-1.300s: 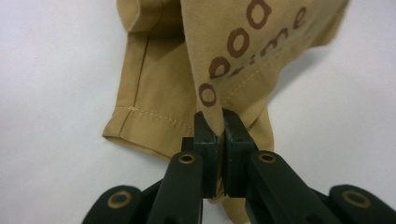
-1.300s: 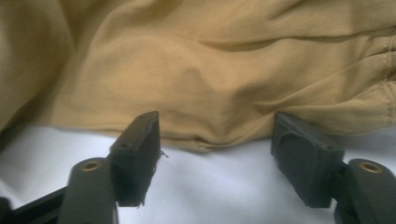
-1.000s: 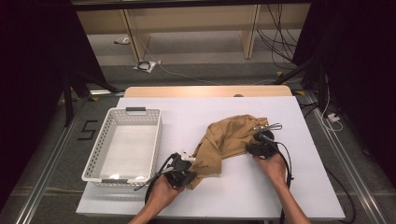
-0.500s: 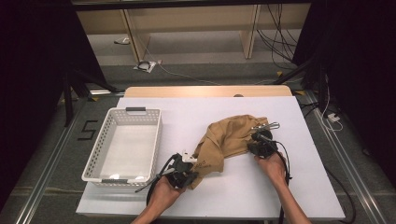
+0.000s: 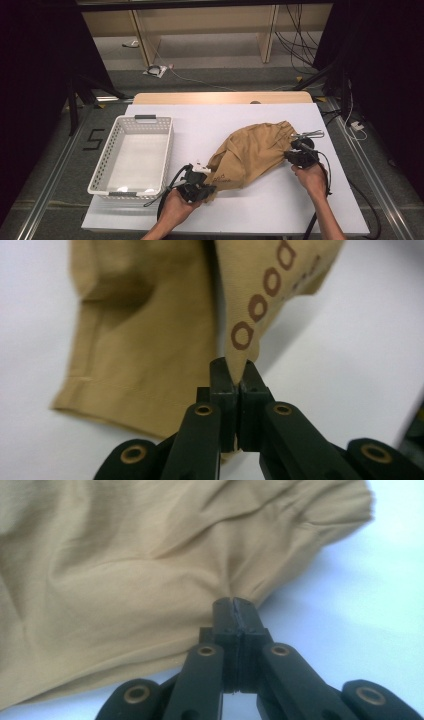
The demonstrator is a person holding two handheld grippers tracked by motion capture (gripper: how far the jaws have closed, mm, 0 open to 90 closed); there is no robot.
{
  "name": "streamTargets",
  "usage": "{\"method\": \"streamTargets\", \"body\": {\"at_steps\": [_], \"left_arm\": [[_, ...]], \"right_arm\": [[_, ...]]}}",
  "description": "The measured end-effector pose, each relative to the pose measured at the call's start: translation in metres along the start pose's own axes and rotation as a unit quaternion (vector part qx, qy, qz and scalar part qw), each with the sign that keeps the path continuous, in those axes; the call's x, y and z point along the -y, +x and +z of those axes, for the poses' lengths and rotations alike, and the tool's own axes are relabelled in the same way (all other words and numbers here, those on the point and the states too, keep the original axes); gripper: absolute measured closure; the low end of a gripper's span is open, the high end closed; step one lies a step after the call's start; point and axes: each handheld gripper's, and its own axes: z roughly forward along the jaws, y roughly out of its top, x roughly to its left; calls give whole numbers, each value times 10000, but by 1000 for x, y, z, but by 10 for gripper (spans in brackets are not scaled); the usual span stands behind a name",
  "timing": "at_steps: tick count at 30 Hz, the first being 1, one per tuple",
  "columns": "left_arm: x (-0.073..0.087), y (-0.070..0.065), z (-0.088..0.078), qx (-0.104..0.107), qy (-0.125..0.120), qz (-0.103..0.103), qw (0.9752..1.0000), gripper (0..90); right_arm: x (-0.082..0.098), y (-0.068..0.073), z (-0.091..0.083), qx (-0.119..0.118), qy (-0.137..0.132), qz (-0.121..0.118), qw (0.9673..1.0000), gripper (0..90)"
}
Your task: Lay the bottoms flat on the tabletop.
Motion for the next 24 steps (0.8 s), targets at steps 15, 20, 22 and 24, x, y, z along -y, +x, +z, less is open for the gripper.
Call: {"method": "streamTargets", "body": {"at_steps": [15, 20, 22, 24], "left_arm": [[-5, 10, -13, -606, -347, 20, 9976, 874], [0, 15, -3, -810, -153, 20, 9966, 862], [2, 15, 1, -880, -35, 33, 9961, 821], [3, 17, 4, -907, 77, 31, 9958, 776]], "right_arm": [[-25, 9, -13, -99, -537, -172, 9984, 900], [-38, 20, 2, -150, -558, -238, 9980, 900], [-39, 24, 6, -172, -542, -260, 9980, 900], [-39, 26, 7, -170, -508, -289, 9981, 900]]}}
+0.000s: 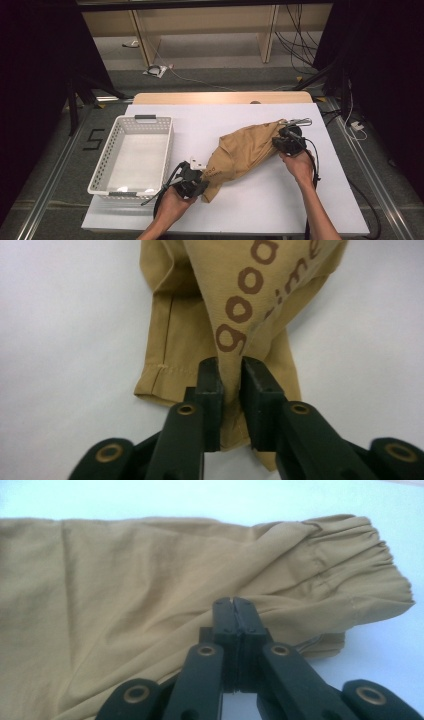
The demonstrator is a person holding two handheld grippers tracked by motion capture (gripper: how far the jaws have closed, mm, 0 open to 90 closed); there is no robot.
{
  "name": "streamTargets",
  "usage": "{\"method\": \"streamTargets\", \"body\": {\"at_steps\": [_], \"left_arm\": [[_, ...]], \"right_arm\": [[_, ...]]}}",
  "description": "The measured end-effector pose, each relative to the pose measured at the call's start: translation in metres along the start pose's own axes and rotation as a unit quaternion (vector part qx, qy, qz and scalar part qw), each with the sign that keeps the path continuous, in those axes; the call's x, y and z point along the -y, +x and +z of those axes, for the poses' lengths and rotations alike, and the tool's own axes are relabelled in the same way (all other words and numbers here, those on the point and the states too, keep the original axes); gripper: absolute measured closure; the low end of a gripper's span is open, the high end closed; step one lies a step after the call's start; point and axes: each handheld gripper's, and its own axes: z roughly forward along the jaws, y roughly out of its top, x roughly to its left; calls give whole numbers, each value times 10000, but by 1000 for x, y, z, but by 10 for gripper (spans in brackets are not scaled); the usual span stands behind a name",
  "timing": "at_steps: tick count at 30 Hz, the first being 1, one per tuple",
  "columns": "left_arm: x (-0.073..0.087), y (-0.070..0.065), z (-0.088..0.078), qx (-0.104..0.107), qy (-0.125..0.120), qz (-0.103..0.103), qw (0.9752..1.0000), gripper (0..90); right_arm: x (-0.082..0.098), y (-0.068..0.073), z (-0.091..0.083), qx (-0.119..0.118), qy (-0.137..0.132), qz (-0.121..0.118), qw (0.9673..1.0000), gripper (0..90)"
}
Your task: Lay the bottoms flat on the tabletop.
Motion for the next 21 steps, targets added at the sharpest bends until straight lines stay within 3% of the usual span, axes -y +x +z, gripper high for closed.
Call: {"method": "streamTargets", "body": {"at_steps": [2, 4, 7, 10, 16, 17, 19, 21], "left_arm": [[1, 0, 2, 43, 73, -37, 10000, 738], [1, -2, 4, 130, 203, -82, 9997, 603], [1, -4, 5, 53, 213, -120, 9997, 508], [1, -3, 8, 276, 475, -223, 9982, 411], [3, -12, 8, 469, 569, -140, 9972, 377], [4, -15, 8, 369, 575, -36, 9977, 392], [4, -19, 8, 119, 551, 161, 9983, 495], [4, -18, 7, 237, 553, 157, 9981, 605]], "right_arm": [[1, -1, -1, -17, 8, 2, 10000, 900], [2, -3, -1, -61, 19, 57, 10000, 900], [4, -6, -2, -111, 22, 101, 9999, 900], [6, -6, -2, -115, 38, 105, 9999, 900], [7, -7, -3, -138, 57, 113, 9998, 900], [7, -7, -3, -134, 64, 112, 9998, 900], [8, -8, -3, -142, 49, 120, 9998, 900], [9, -8, -4, -137, 57, 125, 9998, 900]]}}
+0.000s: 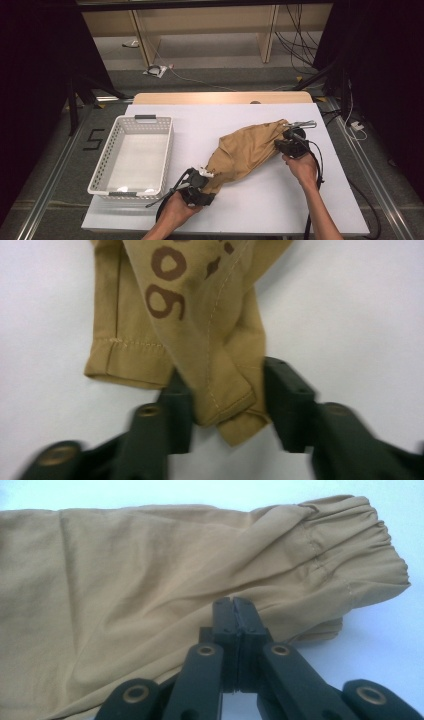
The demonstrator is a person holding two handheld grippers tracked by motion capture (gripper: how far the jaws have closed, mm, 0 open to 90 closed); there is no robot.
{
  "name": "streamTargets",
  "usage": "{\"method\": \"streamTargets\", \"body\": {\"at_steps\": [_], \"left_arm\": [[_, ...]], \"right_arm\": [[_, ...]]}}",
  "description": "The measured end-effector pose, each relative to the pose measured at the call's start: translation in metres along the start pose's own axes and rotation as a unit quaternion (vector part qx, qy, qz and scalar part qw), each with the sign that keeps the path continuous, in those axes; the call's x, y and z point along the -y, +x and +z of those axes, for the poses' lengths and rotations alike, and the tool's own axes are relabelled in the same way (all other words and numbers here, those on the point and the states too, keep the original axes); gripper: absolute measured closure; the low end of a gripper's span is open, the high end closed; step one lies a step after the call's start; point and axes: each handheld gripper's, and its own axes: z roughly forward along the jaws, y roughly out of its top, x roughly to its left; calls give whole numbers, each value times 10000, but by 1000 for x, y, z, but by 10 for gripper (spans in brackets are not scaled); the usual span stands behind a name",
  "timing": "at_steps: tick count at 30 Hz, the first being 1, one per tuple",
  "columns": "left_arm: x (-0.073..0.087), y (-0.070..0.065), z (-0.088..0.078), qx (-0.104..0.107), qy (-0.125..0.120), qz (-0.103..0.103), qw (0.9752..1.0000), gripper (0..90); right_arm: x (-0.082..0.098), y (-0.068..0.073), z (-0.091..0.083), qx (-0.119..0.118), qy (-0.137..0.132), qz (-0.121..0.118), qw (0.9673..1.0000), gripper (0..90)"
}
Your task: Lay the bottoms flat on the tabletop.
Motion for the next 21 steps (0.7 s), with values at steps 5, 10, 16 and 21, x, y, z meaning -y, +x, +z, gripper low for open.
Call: {"method": "streamTargets", "body": {"at_steps": [5, 10, 16, 21], "left_arm": [[1, -5, -1, 29, -124, 171, 9998, 806], [2, -14, 2, 751, -226, 13, 9969, 818], [-2, -44, 1, 1538, -390, 14, 9873, 818], [-4, -63, -3, 1789, -521, 94, 9824, 816]], "right_arm": [[0, -1, -1, -9, -24, 14, 10000, 900], [-1, -2, -6, -39, -84, 41, 9999, 900], [-3, -8, -15, -93, -223, 126, 9996, 900], [-4, -10, -18, -182, -270, 151, 9994, 900]]}}
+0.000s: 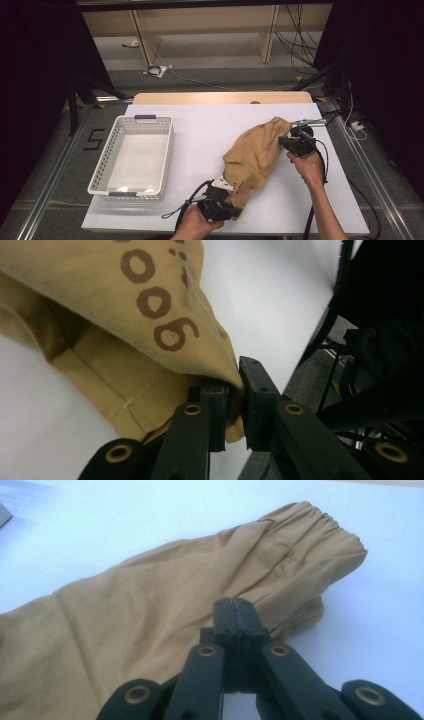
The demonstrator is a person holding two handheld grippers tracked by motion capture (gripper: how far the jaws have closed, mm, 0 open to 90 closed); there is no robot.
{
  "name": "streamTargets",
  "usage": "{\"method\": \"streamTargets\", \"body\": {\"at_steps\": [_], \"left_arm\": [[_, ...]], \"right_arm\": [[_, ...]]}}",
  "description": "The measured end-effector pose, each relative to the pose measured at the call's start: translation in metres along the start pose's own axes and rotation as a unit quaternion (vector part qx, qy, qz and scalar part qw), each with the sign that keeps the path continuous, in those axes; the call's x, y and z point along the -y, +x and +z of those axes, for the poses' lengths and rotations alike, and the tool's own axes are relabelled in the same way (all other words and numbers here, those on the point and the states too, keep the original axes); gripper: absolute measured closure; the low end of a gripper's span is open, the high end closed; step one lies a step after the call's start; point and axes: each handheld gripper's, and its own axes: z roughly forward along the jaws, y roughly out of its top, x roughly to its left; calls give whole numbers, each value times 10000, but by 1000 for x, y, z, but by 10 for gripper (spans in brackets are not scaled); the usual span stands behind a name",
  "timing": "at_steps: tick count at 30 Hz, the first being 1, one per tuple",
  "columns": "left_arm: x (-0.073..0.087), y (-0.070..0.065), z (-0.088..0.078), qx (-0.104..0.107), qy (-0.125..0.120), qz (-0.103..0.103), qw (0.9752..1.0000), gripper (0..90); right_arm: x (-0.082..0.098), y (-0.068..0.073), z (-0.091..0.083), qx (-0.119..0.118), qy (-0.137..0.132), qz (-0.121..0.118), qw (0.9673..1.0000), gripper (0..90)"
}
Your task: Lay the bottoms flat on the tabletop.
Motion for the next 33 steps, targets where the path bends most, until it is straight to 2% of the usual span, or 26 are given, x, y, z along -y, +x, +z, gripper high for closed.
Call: {"method": "streamTargets", "body": {"at_steps": [1, 3, 5, 7, 8, 10, 14, 19, 25, 28, 33], "left_arm": [[0, 0, 0, 0, 0, 0, 10000, 814], [2, -3, 2, 153, -1, -28, 9999, 811], [2, -2, 0, 112, 42, -16, 9999, 789], [2, 2, -3, 124, 134, -71, 9998, 727], [2, 4, -6, 95, 148, -113, 9998, 668], [2, 7, -15, -110, 157, -83, 9998, 553], [-2, 12, -31, -507, -64, -14, 9987, 448], [-8, 17, -40, -652, -190, -70, 9977, 350], [-11, 15, -43, -759, -181, 28, 9969, 310], [-11, 17, -47, -802, -245, -37, 9965, 286], [-12, 21, -55, -900, -357, -51, 9953, 269]], "right_arm": [[0, 0, 0, 0, 0, 0, 10000, 900], [-1, 3, 1, -76, 16, -35, 10000, 900], [-3, 7, 1, -117, -6, -101, 9999, 900], [-4, 10, 0, -146, 17, -116, 9998, 900], [-5, 12, 1, -151, 9, -160, 9998, 900], [-5, 15, 1, -182, 8, -198, 9996, 900], [-7, 17, 1, -214, -9, -215, 9995, 900], [-9, 19, -1, -281, -64, -243, 9993, 900], [-18, 26, -2, -427, -166, -312, 9985, 900], [-30, 38, 0, -561, -231, -379, 9974, 900], [-47, 54, 7, -592, -189, -528, 9967, 900]]}}
